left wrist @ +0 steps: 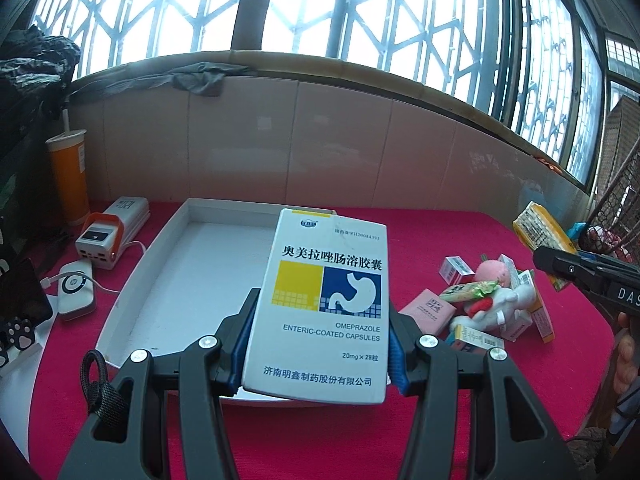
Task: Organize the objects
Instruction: 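Carry the Omeprazole box and yellow tissue pack with both grippers toward the white tray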
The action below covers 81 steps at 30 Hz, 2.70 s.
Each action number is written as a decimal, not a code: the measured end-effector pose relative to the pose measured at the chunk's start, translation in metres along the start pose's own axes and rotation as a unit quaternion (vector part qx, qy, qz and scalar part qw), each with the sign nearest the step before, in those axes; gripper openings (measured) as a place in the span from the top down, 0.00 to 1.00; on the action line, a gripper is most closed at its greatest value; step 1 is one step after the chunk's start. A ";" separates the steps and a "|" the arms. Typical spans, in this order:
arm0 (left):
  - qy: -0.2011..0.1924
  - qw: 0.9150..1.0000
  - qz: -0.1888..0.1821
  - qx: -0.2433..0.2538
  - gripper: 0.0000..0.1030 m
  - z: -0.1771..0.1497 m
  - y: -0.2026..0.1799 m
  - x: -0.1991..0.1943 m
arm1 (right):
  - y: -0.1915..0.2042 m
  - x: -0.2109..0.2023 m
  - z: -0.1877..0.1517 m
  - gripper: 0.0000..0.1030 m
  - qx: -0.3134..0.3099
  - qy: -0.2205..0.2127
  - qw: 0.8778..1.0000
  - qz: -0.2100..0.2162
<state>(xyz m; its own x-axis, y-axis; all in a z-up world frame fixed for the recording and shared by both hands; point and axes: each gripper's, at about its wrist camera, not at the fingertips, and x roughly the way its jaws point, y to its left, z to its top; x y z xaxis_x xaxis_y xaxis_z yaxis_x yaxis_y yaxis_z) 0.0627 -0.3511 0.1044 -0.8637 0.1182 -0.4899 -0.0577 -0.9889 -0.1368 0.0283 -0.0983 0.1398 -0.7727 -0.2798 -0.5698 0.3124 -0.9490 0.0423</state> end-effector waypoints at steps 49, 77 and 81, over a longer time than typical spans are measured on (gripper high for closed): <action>0.023 0.996 0.080 -0.014 0.49 0.038 0.083 0.047 | 0.118 0.105 0.030 0.49 -0.019 0.062 0.996 0.062; 0.051 0.990 0.132 0.027 0.48 0.068 0.088 0.103 | 0.145 0.163 0.044 0.47 -0.014 0.100 0.994 0.040; 0.035 0.986 0.158 0.022 0.28 0.068 0.091 0.099 | 0.143 0.169 0.040 0.44 -0.013 0.101 0.994 0.043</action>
<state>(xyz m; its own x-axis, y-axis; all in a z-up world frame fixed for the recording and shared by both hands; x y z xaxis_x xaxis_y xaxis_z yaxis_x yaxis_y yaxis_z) -0.0618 -0.4356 0.1024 -0.8049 -0.1932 -0.5611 0.1869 -0.9799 0.0693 -0.0797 -0.2870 0.0830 -0.6159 -0.3228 -0.7187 0.3890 -0.9178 0.0789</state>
